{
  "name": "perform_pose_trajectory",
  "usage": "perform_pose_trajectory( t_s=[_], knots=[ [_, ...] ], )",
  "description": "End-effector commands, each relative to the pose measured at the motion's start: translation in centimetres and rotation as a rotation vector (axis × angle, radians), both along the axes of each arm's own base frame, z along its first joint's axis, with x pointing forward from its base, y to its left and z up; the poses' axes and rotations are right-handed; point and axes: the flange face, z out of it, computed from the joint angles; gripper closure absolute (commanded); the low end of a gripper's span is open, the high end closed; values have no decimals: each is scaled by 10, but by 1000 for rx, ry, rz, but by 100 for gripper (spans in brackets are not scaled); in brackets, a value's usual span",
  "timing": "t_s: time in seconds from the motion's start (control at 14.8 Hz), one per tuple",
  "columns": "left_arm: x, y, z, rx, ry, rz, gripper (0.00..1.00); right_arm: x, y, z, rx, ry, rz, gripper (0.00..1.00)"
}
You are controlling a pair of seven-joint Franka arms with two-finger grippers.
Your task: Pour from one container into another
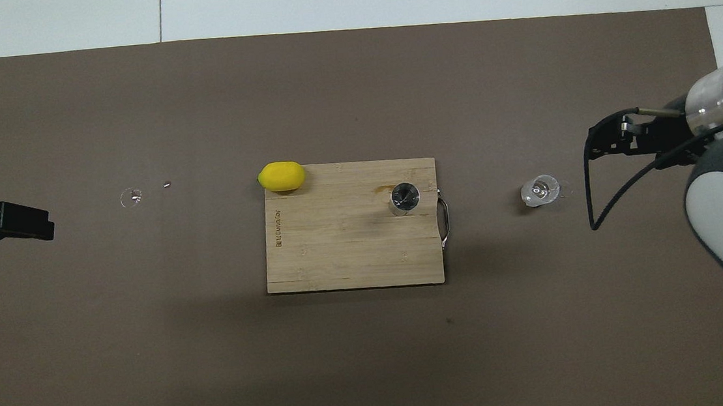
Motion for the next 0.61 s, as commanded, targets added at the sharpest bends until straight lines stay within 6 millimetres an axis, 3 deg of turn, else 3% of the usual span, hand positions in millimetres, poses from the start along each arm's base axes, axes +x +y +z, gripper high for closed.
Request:
perform_pose_trajectory(
  t_s=[0.0,0.2,0.54],
  knots=[
    [-3,3,2,1,6,-10,0,0,-15,28,-22,7,11,0],
    [-3,3,2,1,6,-10,0,-11,-14,40,-35,32,29,0],
    [-3,3,2,1,6,-10,0,-15,-4,39,-59,37,78,0]
  ],
)
